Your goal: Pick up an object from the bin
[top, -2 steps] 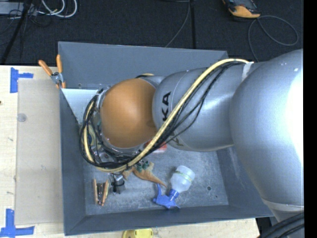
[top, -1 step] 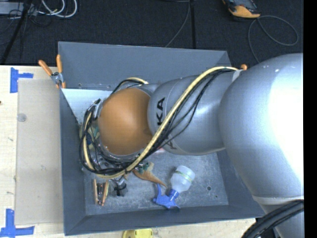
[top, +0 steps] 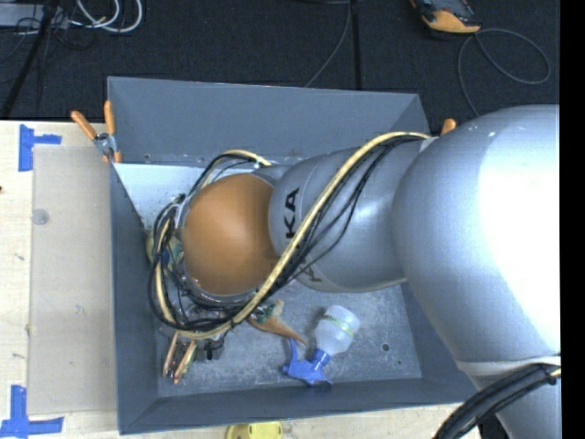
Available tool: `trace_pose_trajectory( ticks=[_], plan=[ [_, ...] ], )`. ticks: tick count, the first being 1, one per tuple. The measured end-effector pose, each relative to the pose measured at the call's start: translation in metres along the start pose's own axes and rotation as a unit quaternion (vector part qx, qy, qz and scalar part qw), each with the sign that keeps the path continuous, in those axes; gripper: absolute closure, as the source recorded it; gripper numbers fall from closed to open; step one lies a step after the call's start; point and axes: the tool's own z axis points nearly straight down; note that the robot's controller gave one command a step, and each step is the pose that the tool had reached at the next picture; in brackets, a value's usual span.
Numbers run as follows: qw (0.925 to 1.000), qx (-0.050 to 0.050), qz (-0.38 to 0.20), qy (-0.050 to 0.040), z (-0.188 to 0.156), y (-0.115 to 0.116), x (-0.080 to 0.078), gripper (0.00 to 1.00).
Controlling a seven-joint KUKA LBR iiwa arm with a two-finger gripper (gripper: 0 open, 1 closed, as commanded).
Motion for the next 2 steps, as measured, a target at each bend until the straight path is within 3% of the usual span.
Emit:
trace_pose_trajectory(
  ticks=[2],
  plan=[
    [1.0, 0.0, 0.001, 0.0002, -0.0029, 0.0002, 0.0003, 1.0]
  ],
)
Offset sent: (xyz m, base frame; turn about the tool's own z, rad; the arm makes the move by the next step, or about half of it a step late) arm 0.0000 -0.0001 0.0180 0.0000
